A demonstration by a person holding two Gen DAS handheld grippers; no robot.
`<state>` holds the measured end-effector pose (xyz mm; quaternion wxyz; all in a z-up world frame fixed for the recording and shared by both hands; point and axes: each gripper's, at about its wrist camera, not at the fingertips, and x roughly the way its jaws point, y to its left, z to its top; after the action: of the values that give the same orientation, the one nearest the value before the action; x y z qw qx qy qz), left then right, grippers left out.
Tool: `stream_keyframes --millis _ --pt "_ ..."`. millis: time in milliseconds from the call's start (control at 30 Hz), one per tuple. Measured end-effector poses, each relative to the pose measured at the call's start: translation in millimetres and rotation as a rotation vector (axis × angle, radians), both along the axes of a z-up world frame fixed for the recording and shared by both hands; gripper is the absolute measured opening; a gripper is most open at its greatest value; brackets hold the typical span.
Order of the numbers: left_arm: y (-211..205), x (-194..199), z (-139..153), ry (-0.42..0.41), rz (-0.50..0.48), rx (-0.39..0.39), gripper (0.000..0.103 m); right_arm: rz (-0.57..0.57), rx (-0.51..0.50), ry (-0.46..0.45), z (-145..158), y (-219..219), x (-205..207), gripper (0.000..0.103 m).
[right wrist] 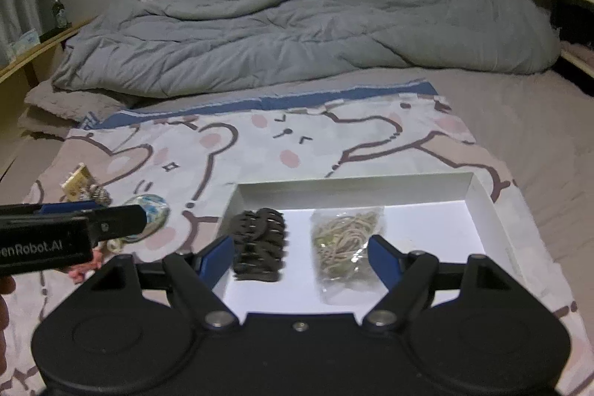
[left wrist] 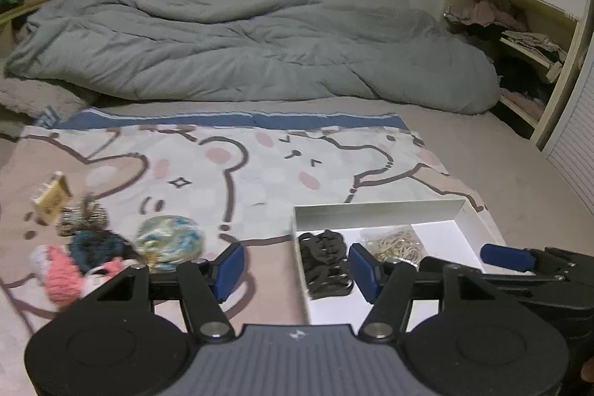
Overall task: Organize objects
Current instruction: 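Open both tools to drop the clip and bag into the white box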
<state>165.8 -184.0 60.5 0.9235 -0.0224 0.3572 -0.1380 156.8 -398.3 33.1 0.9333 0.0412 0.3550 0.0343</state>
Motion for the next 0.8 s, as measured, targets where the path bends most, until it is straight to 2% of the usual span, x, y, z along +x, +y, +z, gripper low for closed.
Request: stream_keyframes --millis 300,600,800 --pt "43.8 -44.5 22.9 -0.011 0.026 0.046 0.063 0.026 -0.005 -0.038 35.7 34.4 -40.4 0.08" --pt "87.8 -76.4 32.0 -0.021 0.068 0.056 0.063 0.054 -0.003 -0.069 52.6 67.4 -76.6 0.081" --pt "113.5 -94.6 31.9 -0.03 0.096 0.057 0.076 0.085 -0.004 -0.083 57.3 89.2 -96.0 0.084"
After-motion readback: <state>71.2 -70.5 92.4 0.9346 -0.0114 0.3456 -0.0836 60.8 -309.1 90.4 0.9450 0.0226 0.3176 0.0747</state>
